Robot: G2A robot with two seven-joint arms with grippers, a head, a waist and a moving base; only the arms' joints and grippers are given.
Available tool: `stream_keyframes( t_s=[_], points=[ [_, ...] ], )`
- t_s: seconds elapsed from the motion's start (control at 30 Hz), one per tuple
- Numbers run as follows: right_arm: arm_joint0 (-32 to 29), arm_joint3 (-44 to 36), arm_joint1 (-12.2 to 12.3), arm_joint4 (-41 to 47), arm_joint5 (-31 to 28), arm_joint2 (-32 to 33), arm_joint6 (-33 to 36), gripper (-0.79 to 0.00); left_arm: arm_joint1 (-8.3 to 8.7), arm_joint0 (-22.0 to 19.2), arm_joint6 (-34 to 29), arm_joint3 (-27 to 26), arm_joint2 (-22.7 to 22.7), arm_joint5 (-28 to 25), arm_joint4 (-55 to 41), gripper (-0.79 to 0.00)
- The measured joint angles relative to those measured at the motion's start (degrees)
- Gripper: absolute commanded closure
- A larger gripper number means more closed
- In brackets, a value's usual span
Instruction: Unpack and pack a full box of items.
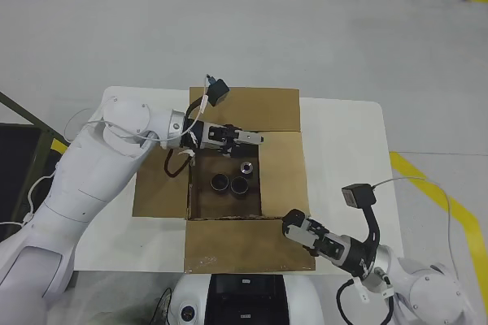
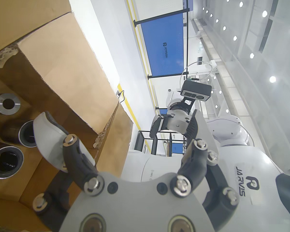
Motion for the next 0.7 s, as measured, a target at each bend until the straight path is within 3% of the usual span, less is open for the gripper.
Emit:
stream_keyframes(
  t_s=[0.43, 0.7],
  points=[
    [-3.9, -1.1, 0.6, 1.3, -2.0, 1.5, -0.9, -0.785, -2.22, -0.9, 6.2, -1.3, 7.2, 1.9, 9.5, -0.785],
    [-5.1, -1.1, 0.9, 1.9, -3.2, 1.6, -0.5, -0.785, -2.19, 1.8, 8.8, -1.6, 7.1, 1.8, 13.0, -0.785]
  ],
)
